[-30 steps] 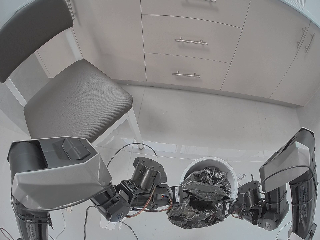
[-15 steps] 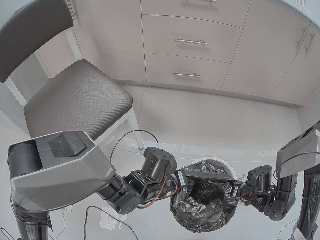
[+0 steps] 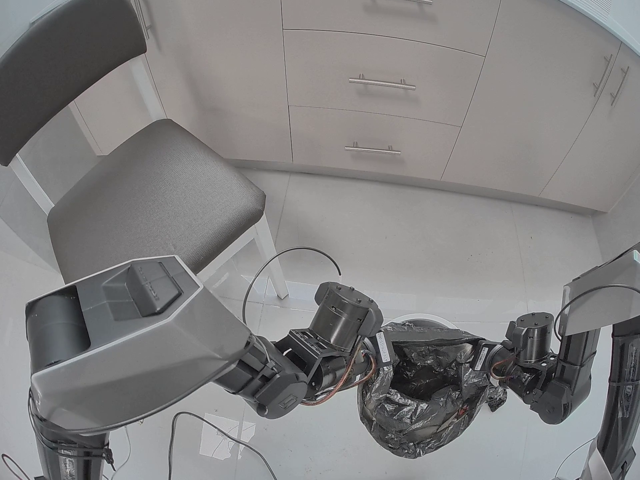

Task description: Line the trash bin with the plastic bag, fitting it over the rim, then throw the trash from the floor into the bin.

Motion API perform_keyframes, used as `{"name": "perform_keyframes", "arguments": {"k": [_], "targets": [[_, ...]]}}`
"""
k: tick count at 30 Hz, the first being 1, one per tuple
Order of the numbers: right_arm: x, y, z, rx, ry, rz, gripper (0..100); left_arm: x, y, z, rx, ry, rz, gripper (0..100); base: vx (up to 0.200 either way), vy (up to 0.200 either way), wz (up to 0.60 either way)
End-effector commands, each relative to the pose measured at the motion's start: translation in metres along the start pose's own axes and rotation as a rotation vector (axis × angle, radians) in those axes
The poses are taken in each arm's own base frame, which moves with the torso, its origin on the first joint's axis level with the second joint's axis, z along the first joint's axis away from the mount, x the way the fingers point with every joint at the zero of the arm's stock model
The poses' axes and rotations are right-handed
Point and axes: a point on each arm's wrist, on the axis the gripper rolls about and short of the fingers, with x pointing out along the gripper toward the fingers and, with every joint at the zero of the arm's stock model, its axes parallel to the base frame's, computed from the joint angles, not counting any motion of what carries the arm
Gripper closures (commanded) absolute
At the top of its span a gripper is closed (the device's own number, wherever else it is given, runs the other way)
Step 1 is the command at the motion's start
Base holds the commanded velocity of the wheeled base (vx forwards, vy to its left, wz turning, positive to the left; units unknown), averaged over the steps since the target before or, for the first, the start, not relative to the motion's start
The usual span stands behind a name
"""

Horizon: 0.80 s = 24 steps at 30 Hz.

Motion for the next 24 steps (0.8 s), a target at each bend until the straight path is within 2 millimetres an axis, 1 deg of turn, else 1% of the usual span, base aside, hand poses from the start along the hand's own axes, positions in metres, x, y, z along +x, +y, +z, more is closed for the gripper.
{"name": "perform_keyframes", "arguments": {"k": [1, 9, 14, 20, 24], "targets": [[0.006, -0.005, 0.004, 0.020, -0.025, -0.015, 100, 0.005, 0.003, -0.004, 0.002, 0.010, 0.012, 100, 0.000, 0.000, 0.00], [0.012, -0.008, 0.008, 0.041, -0.025, 0.024, 100, 0.011, 0.016, -0.017, 0.078, 0.012, 0.084, 100, 0.000, 0.000, 0.00], [0.016, -0.010, 0.011, 0.055, -0.037, 0.027, 100, 0.021, 0.025, -0.025, 0.142, 0.004, 0.137, 100, 0.000, 0.000, 0.00], [0.015, -0.009, 0.014, 0.066, -0.046, 0.039, 100, 0.027, 0.029, -0.028, 0.173, -0.010, 0.174, 100, 0.000, 0.000, 0.00], [0.013, -0.009, 0.017, 0.072, -0.057, 0.043, 100, 0.023, 0.026, -0.034, 0.187, -0.011, 0.182, 100, 0.000, 0.000, 0.00]]}}
